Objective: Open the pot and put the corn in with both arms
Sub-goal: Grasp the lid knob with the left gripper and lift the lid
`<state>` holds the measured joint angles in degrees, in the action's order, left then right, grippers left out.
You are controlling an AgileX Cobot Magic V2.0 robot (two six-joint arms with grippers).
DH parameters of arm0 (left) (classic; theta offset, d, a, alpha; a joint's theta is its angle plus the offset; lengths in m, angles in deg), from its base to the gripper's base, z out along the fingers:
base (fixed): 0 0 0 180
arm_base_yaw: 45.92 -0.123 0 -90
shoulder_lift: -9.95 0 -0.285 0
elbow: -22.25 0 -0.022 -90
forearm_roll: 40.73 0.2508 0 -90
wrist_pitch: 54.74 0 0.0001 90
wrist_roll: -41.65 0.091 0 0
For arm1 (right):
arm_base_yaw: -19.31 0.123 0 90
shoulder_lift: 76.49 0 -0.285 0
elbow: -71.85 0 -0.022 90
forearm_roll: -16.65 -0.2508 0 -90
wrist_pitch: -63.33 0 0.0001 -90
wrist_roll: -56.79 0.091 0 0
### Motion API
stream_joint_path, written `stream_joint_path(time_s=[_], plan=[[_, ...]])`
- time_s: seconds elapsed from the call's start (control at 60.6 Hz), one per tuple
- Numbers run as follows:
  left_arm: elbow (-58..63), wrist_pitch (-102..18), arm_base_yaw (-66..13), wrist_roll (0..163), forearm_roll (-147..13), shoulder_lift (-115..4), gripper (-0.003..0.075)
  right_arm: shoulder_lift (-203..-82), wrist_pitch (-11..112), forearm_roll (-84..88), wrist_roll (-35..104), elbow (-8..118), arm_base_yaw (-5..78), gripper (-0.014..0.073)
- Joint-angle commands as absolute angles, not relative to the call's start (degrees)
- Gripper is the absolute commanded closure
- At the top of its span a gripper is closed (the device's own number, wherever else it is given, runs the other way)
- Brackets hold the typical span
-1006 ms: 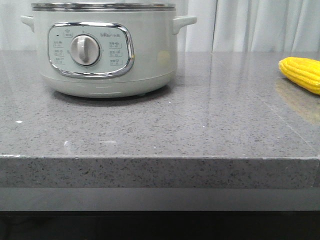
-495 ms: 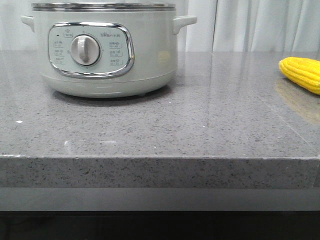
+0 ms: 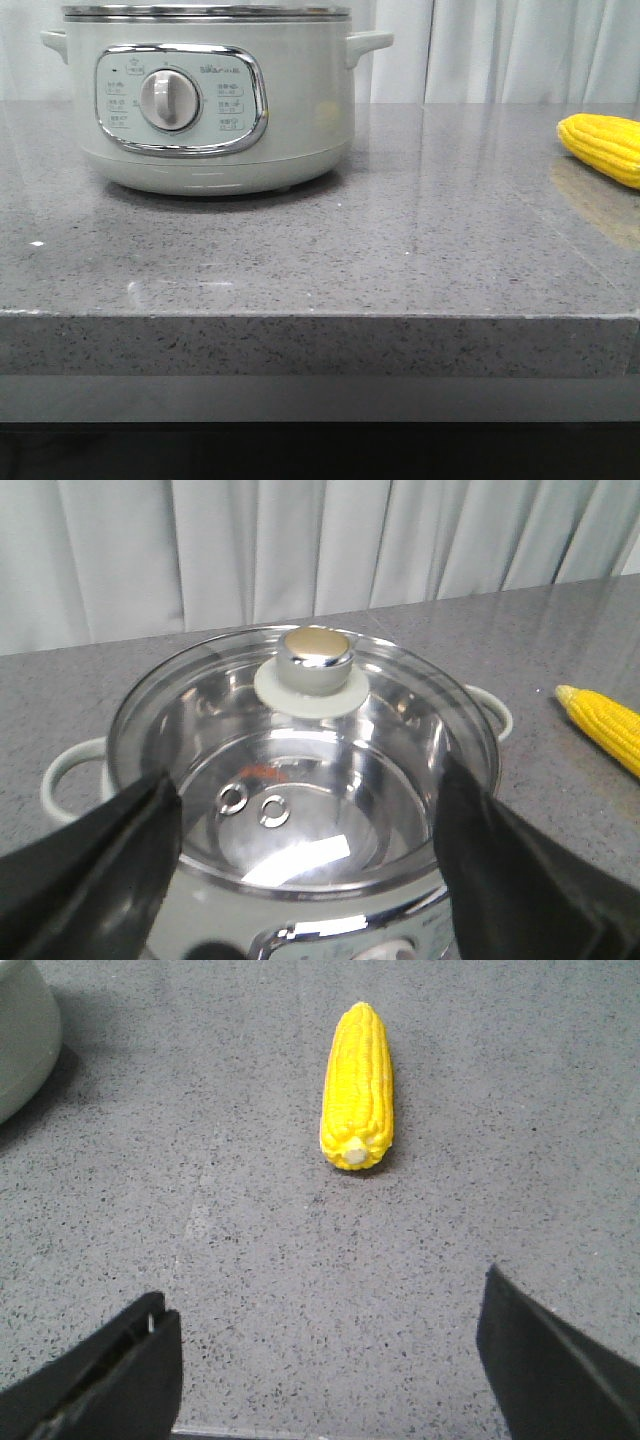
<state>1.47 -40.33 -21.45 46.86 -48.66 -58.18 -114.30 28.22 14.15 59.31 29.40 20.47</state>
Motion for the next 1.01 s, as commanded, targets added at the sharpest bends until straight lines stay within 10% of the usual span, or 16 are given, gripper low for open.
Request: stream_joint_path(time_s=[0.0, 0.989], plan=[[6.5, -47.3, -20.7, 46.7, -49.4, -62.0, 0.0198, -114.9, 32.6, 14.1, 58.8, 31.3, 20.2, -0.0021], [30.7, -48.2, -20.7, 46.7, -54.1, -92.5, 0.0272, -114.9, 32.7, 14.1, 58.8, 31.3, 20.2, -0.0021]])
